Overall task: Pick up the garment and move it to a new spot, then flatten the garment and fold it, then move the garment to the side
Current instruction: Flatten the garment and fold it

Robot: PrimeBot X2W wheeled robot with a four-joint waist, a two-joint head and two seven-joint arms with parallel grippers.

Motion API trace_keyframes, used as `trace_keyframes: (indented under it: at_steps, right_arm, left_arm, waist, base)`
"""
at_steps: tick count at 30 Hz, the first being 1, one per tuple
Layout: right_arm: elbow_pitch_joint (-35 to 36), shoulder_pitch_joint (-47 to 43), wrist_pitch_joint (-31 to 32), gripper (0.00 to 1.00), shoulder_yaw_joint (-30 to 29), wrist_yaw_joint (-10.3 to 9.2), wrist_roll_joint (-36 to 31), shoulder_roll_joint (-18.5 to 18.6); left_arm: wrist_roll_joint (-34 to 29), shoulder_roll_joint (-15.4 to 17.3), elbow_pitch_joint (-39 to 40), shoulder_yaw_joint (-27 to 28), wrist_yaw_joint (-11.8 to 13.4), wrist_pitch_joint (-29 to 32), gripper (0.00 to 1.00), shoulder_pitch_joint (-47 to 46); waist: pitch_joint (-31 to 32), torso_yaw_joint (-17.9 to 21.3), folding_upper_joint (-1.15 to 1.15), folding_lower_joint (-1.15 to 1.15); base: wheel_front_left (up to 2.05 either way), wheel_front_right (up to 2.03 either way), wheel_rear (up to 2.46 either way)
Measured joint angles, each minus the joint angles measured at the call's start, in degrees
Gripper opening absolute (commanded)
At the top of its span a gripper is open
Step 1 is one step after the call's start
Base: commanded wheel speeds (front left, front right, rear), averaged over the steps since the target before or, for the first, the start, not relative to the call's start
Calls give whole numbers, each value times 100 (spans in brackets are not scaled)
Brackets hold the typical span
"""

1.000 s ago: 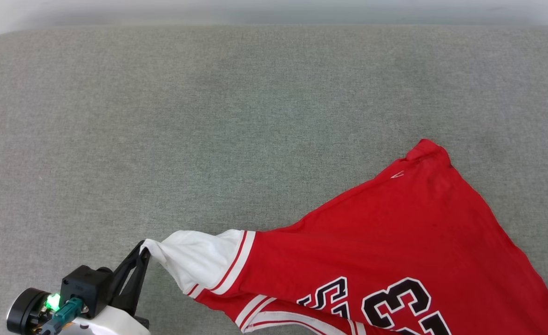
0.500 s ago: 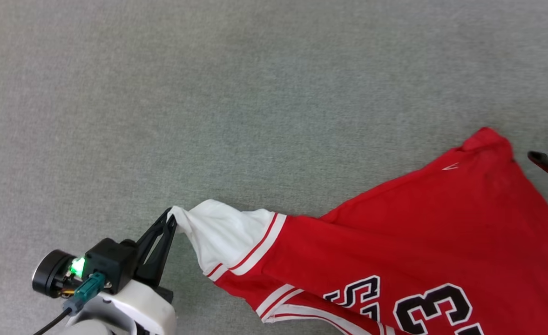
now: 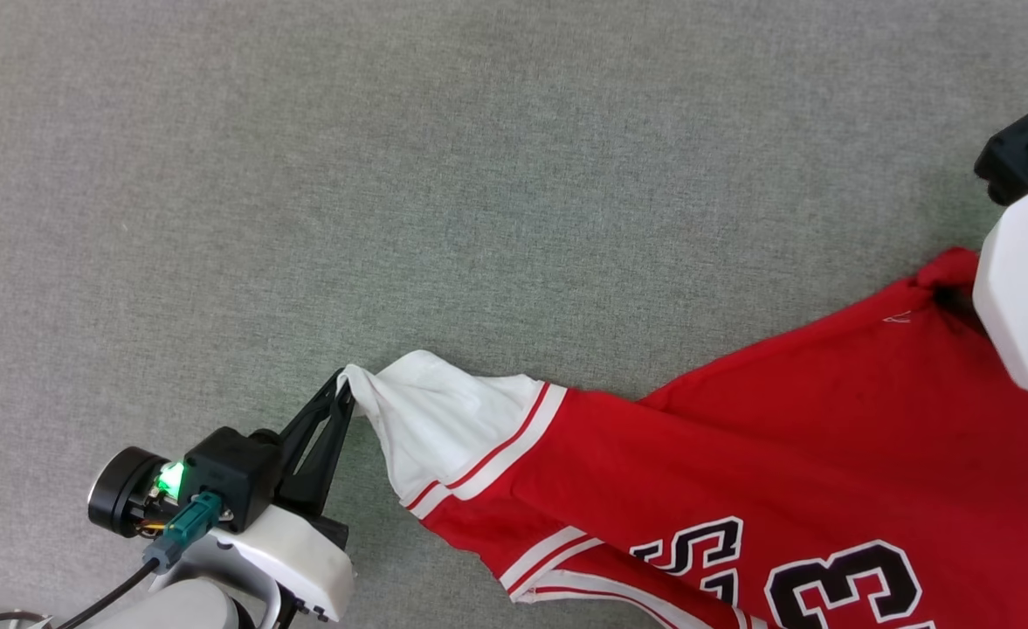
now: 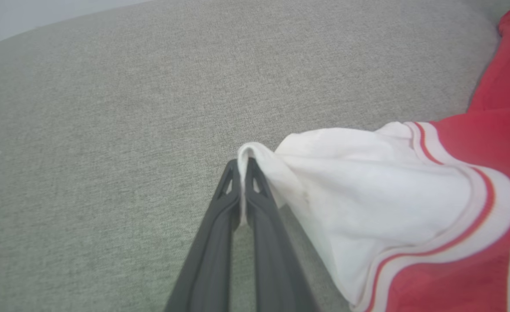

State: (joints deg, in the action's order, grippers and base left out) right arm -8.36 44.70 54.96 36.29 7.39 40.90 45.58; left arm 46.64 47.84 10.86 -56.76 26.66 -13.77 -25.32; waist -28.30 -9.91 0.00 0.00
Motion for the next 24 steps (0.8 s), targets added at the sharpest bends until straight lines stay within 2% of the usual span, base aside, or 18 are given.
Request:
trace_keyframes:
  at_steps: [8, 12, 15, 18, 24]
  right_arm:
    - [-67, 64, -1106, 0, 447, 12, 272, 68]
    - [12, 282, -1760, 0, 402, 12, 369, 147]
    - [64, 331, -2148, 0, 309, 13, 445, 156]
    - [167, 391, -2479, 0, 130, 12, 434, 153]
    - [292, 708, -2944, 0, -441, 12, 181, -136]
  left_arm:
    - [147, -60, -131, 175, -49, -55, 0, 36]
    - [73, 86, -108, 244, -88, -59, 0, 11]
    - [91, 160, 70, 501, -38, -78, 0, -144]
    - [-52, 389, 207, 619, -44, -24, 0, -425]
    - [-321, 541, 404, 847, -258, 375, 0, -1401]
  waist:
    - [402, 139, 0, 1]
    - [721, 266, 0, 1]
    - [948, 389, 0, 1]
    - [1135, 538, 0, 0]
    - [1315, 885, 0, 0]
  base:
    - [0, 0, 0]
    - [0, 0, 0]
    - [0, 0, 0]
    - [0, 0, 0]
    - [0, 0, 0]
